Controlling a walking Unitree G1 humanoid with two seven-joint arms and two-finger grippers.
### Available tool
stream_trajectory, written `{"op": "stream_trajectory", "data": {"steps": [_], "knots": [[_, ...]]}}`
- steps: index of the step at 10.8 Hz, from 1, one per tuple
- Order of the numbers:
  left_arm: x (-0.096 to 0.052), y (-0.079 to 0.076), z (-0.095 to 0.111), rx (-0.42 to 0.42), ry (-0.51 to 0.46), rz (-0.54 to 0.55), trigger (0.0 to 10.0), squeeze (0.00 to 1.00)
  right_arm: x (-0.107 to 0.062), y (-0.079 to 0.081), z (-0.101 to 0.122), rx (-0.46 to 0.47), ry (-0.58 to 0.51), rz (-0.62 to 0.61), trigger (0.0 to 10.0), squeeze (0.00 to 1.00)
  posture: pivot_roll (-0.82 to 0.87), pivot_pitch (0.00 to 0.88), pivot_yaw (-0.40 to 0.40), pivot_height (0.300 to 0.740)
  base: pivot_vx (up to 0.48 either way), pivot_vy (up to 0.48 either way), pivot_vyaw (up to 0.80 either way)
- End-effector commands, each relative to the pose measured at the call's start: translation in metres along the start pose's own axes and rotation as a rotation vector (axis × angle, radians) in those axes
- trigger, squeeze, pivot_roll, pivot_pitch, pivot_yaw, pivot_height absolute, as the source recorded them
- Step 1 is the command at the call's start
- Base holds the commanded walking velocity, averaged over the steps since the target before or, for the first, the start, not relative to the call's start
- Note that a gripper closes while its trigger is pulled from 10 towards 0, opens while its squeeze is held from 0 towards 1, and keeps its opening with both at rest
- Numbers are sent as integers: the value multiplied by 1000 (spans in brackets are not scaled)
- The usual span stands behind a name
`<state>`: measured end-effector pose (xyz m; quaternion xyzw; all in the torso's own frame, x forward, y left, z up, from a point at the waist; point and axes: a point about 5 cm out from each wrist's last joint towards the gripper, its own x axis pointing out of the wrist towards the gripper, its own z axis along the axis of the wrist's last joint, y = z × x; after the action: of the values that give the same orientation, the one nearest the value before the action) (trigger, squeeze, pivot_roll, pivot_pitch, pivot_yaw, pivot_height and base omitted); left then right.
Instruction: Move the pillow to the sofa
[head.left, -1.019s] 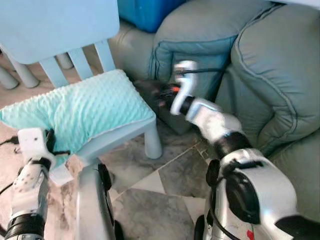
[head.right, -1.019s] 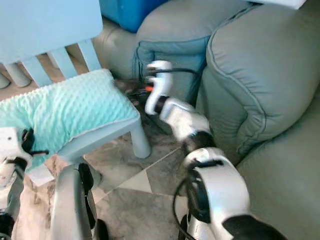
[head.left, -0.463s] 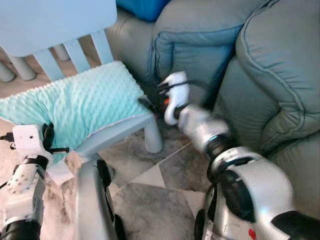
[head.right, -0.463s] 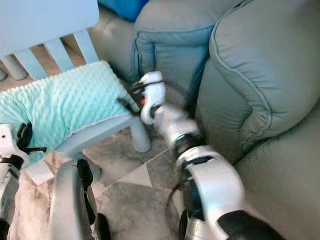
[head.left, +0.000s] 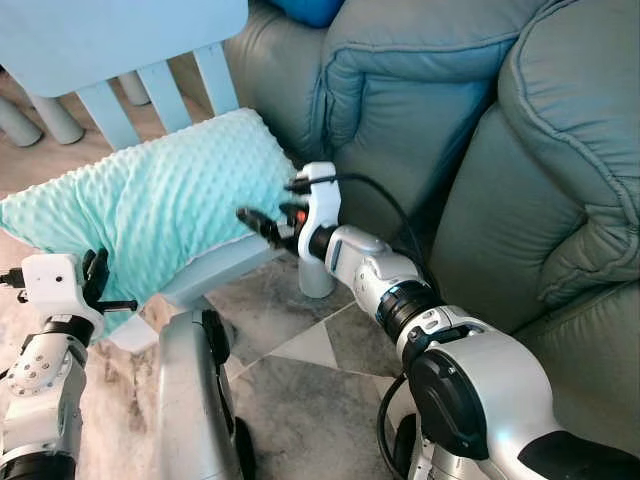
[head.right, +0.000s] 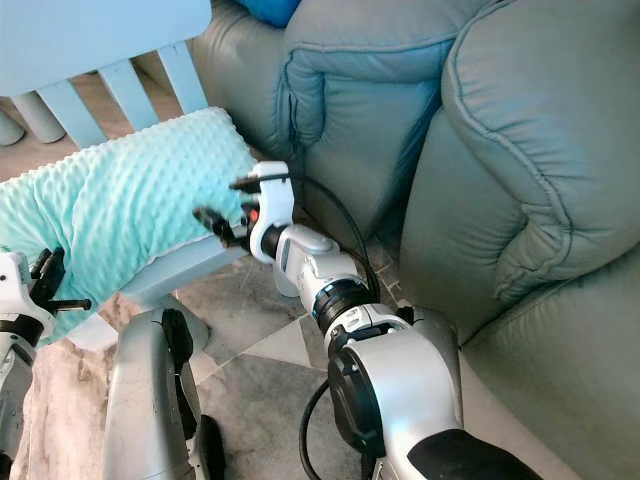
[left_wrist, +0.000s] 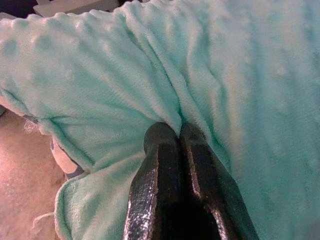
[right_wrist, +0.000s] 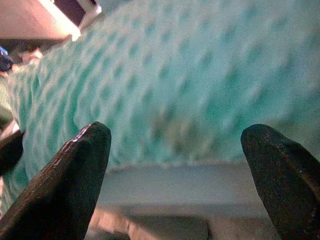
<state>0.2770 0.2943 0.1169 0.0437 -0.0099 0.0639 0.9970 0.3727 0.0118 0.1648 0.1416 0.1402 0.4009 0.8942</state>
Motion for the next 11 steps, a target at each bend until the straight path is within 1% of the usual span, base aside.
{"op": "stream_trajectory", "data": {"steps": [1, 2, 3, 6, 8, 11], "knots": [[-4, -3, -2, -1, 22, -25, 0, 0, 10, 23, -15, 17, 66, 98, 0, 0, 202, 274, 39, 359, 0, 0, 0], [-5, -5, -1, -6, 22, -31, 0, 0, 11, 28, -19, 6, 82, 132, 0, 0, 203, 276, 38, 359, 0, 0, 0], [-6, -5, -1, -11, 23, -34, 0, 0, 12, 31, -24, -13, 104, 136, 0, 0, 206, 279, 36, 359, 0, 0, 0], [-8, -5, 0, -19, 33, -35, 0, 0, 11, 32, -34, 28, 115, 158, 0, 0, 209, 280, 36, 359, 0, 0, 0], [-8, -6, 0, -21, 37, -37, 0, 0, 11, 36, -34, 31, 104, 196, 0, 0, 208, 280, 36, 359, 0, 0, 0], [-9, -6, 0, -23, 41, -37, 0, 0, 13, 40, -33, 37, 94, 209, 0, 0, 212, 279, 37, 359, 0, 0, 0]]}}
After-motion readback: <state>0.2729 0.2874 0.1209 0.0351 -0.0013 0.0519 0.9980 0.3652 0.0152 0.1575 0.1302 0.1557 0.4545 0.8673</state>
